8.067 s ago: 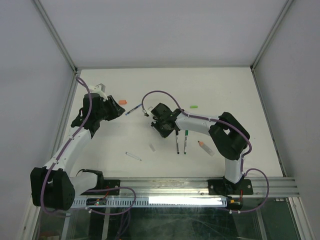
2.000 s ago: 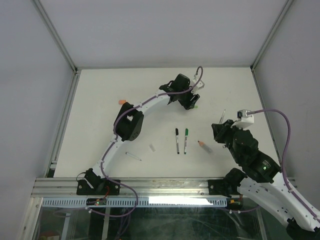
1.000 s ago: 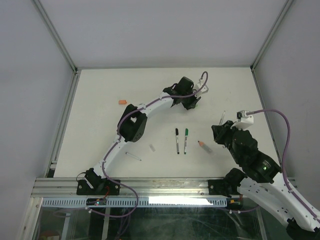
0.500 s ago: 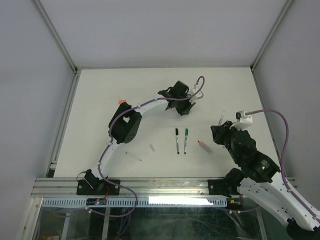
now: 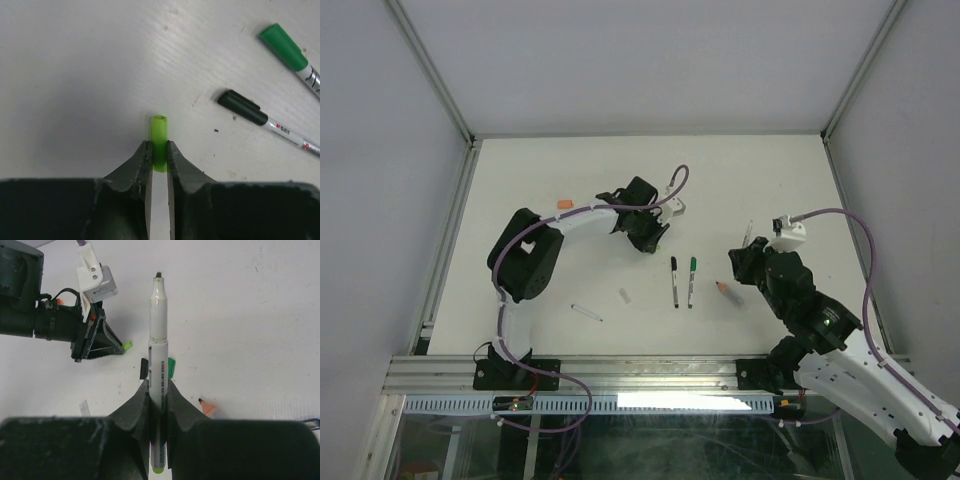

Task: Insert the pens into the pen caps
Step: Move the pen cap to the center of the board.

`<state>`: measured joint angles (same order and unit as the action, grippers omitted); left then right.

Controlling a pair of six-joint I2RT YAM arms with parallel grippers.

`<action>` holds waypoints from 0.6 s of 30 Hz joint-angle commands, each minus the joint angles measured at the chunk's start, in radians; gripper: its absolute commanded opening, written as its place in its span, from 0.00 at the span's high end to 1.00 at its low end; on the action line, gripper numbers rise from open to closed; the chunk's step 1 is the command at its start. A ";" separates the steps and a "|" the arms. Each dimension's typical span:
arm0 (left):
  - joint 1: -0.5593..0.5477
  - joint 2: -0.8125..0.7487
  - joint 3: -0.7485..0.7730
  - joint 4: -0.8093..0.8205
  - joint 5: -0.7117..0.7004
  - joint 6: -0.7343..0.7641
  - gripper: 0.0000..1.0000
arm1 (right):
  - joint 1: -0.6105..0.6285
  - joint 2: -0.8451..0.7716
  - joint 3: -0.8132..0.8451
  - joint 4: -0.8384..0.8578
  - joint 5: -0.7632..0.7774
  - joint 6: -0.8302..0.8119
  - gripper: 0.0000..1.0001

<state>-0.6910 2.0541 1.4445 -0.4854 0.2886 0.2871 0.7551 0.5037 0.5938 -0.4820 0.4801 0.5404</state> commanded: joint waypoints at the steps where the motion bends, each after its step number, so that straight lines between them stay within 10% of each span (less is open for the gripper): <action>1: 0.001 -0.053 -0.091 -0.097 -0.031 0.001 0.86 | 0.000 0.019 0.003 0.103 -0.023 -0.010 1.00; 18: -0.004 -0.134 -0.246 -0.123 -0.125 0.011 0.60 | 0.001 0.026 -0.015 0.127 -0.040 0.000 1.00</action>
<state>-0.6968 1.9102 1.2510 -0.5087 0.2619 0.2832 0.7551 0.5308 0.5716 -0.4160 0.4484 0.5411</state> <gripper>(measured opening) 0.393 0.139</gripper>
